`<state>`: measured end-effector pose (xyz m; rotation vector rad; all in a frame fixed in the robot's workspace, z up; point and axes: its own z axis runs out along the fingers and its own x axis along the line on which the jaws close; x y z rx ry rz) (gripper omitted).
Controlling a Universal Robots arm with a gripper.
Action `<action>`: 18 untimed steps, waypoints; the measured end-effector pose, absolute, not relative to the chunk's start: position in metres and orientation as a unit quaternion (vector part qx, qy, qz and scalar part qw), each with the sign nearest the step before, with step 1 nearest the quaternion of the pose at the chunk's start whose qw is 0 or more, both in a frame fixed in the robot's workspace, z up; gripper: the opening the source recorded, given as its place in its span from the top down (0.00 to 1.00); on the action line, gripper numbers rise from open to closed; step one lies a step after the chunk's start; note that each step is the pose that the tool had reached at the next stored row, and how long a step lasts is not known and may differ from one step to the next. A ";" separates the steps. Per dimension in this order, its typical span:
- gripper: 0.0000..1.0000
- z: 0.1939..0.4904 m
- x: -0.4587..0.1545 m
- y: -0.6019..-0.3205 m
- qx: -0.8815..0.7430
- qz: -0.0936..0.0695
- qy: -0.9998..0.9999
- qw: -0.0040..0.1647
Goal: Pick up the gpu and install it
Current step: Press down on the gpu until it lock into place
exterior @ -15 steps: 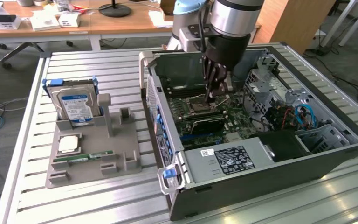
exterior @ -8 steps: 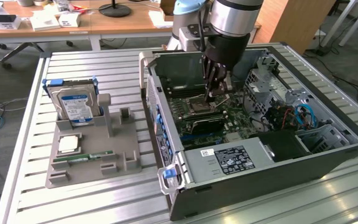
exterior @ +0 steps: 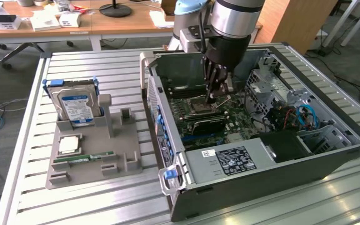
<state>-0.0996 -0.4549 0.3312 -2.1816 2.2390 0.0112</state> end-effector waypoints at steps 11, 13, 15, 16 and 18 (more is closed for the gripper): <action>0.89 0.327 -0.100 -0.455 -0.698 0.004 0.716 0.008; 0.89 0.327 -0.100 -0.455 -0.698 0.004 0.716 0.008; 0.89 0.326 -0.100 -0.455 -0.698 0.004 0.716 0.008; 0.89 0.326 -0.100 -0.455 -0.698 0.004 0.716 0.008; 0.89 0.326 -0.100 -0.454 -0.698 0.004 0.716 0.008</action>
